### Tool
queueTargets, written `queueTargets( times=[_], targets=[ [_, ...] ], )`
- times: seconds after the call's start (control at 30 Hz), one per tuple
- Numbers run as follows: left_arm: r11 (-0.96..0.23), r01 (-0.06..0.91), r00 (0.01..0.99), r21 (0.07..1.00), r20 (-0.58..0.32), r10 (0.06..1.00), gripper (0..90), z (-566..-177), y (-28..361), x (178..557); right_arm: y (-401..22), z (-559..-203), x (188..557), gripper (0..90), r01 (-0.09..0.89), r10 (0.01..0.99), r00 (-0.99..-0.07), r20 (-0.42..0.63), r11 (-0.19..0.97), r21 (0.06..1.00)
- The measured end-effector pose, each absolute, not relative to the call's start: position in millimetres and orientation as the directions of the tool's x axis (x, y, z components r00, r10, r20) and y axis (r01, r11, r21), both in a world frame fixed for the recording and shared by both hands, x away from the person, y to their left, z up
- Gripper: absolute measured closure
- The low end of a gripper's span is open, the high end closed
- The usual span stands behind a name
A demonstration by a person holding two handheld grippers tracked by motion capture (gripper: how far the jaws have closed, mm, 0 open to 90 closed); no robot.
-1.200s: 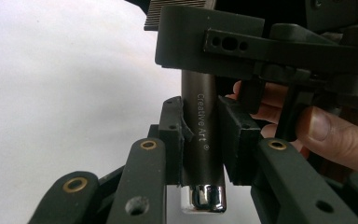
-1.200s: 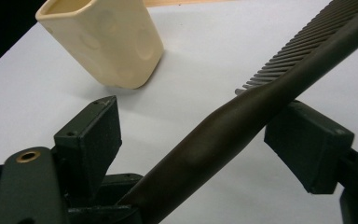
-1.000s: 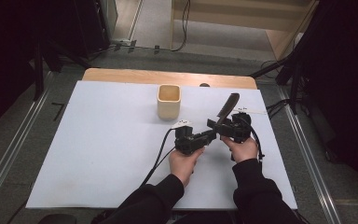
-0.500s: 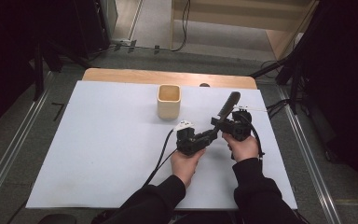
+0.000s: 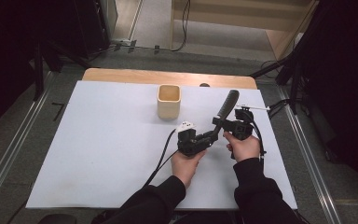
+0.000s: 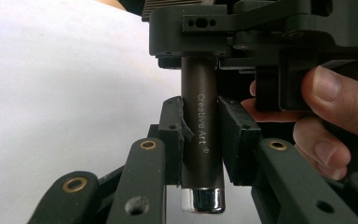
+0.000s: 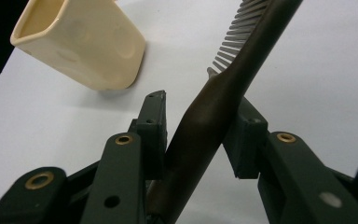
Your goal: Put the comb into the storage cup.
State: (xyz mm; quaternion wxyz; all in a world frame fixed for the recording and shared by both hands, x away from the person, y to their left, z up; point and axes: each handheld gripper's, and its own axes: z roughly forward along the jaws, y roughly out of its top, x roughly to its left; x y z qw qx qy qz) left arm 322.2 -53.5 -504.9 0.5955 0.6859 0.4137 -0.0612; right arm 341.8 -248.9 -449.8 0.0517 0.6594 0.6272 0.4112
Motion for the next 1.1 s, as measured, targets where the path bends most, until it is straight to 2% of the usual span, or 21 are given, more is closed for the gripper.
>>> queueTargets(
  times=[0.87,1.0,1.1],
  targets=[
    [0.033,0.652,0.654,0.757,-0.585,0.480,70.1,-507.0,-54.8,321.8,-247.3,-447.9,341.5,68.8,0.800,0.837,-0.141,0.529,-0.218,0.559],
    [0.042,0.683,0.635,0.729,-0.621,0.460,55.8,-506.3,-51.2,325.4,-244.4,-446.8,340.5,69.4,0.800,0.838,-0.153,0.523,-0.206,0.564],
    [0.035,0.684,0.634,0.729,-0.617,0.466,49.7,-504.5,-47.8,327.6,-242.7,-447.0,340.4,69.5,0.795,0.847,-0.162,0.506,-0.193,0.576]
  ],
)
